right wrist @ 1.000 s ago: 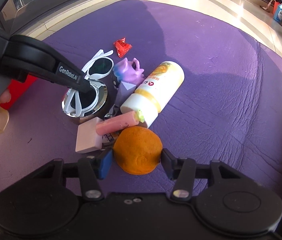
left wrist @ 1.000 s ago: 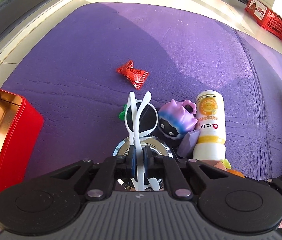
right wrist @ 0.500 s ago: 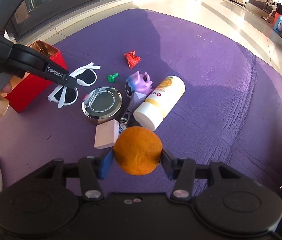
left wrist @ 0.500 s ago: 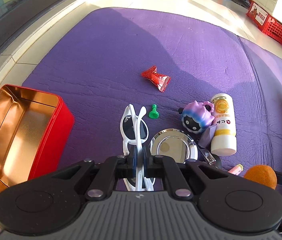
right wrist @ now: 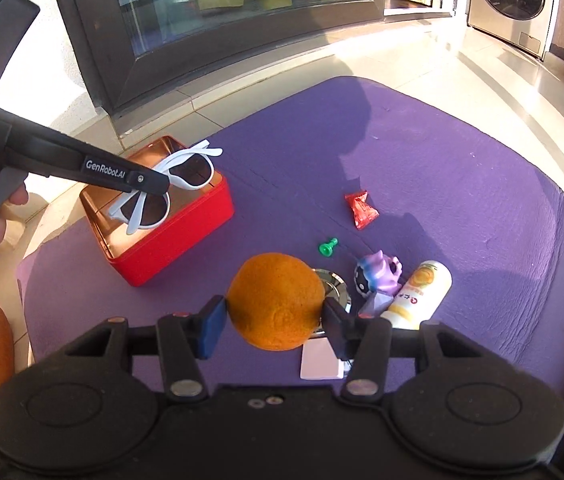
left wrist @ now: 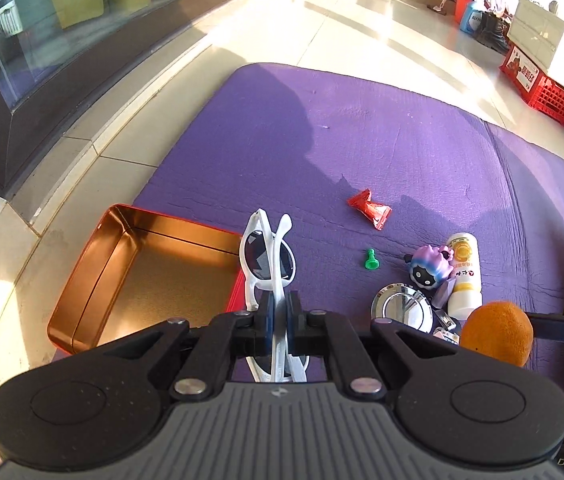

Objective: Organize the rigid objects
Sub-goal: 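Carry sunglasses and orange into the red tin and open both grippers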

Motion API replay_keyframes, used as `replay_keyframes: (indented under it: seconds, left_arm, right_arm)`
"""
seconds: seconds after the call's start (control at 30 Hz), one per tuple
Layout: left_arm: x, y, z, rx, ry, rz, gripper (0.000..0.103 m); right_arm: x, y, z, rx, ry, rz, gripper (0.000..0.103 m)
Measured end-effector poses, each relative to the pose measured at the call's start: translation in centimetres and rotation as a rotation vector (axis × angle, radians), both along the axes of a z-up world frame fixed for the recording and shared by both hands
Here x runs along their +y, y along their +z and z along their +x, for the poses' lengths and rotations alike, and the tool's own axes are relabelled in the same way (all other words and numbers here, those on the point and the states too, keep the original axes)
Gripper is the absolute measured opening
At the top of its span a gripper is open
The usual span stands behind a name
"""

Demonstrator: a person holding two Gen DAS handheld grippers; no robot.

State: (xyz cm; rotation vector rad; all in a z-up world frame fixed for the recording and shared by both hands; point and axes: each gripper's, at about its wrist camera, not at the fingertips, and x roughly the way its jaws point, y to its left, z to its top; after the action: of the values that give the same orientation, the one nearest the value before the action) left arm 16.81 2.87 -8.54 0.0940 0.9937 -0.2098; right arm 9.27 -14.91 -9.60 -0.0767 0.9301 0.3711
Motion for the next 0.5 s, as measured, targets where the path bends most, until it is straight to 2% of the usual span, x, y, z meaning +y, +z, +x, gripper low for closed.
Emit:
replay_keyframes:
  seconds: [0.13,0.27,0.4,0.5]
  left_arm:
    - [3.3,0.7,0.3,-0.025,0.051,0.010,0.006]
    - [6.7,0.2,1.1,-0.029,0.105,0.012,0.006]
    - [9.3,-1.4,2.0,-0.026,0.148,0.013,0.006]
    - [10.7,-3.2,2.8,-0.013,0.156,0.056,0.006]
  right_arm:
    - [3.6,1.4,2.9,-0.004,0.068,0.021,0.051]
    - [7.7,1.9,5.5,-0.015,0.140,0.006,0.051]
    - [11.4,0.8,8.4,-0.014,0.204,-0.027,0.051]
    - [13.8,-1.0,10.9,0.006,0.226,-0.031,0.051]
